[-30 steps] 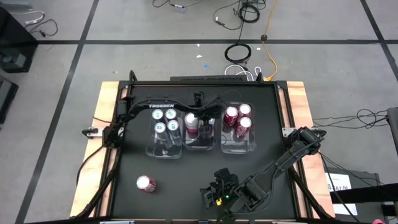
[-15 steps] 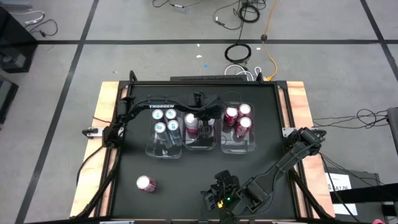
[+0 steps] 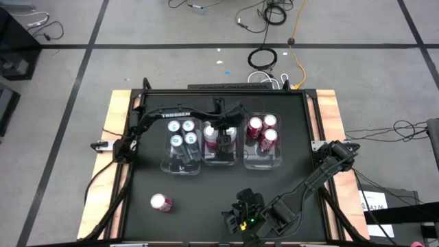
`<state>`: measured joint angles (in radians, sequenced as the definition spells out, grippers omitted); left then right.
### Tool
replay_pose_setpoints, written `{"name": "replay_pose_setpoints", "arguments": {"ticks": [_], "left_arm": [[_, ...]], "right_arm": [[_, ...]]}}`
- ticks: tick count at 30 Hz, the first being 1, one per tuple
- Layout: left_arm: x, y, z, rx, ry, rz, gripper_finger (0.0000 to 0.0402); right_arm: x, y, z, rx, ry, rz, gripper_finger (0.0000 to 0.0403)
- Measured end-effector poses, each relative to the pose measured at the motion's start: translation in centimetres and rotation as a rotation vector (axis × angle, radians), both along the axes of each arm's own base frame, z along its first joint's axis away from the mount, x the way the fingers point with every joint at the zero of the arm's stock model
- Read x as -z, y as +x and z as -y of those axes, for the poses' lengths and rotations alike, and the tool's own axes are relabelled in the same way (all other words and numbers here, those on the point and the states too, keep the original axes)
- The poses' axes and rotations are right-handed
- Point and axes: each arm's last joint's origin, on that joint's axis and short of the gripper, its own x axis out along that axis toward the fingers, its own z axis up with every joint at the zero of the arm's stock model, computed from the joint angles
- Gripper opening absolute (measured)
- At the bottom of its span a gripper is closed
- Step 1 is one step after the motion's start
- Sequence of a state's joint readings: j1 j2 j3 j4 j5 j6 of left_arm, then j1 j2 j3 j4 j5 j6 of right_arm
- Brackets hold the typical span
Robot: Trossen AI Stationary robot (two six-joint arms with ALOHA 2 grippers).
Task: Sort soda cans
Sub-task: Put the bottom left red soda can into the right transparent bin
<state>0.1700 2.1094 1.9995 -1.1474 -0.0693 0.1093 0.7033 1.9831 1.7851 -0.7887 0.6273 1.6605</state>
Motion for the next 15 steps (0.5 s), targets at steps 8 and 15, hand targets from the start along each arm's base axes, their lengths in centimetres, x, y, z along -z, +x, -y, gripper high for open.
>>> {"name": "replay_pose_setpoints", "arguments": {"ticks": [8,15], "left_arm": [[-5.2,-2.3,1.8,-0.037,-0.047,-0.116,0.0379],[-11.3,-6.0,5.2,0.034,-0.235,0.021,0.0379]], "right_arm": [[0.0,0.0,0.0,-0.065,-0.069,-0.016,0.0265],[0.0,0.0,0.0,-0.121,-0.134,-0.035,0.0265]]}}
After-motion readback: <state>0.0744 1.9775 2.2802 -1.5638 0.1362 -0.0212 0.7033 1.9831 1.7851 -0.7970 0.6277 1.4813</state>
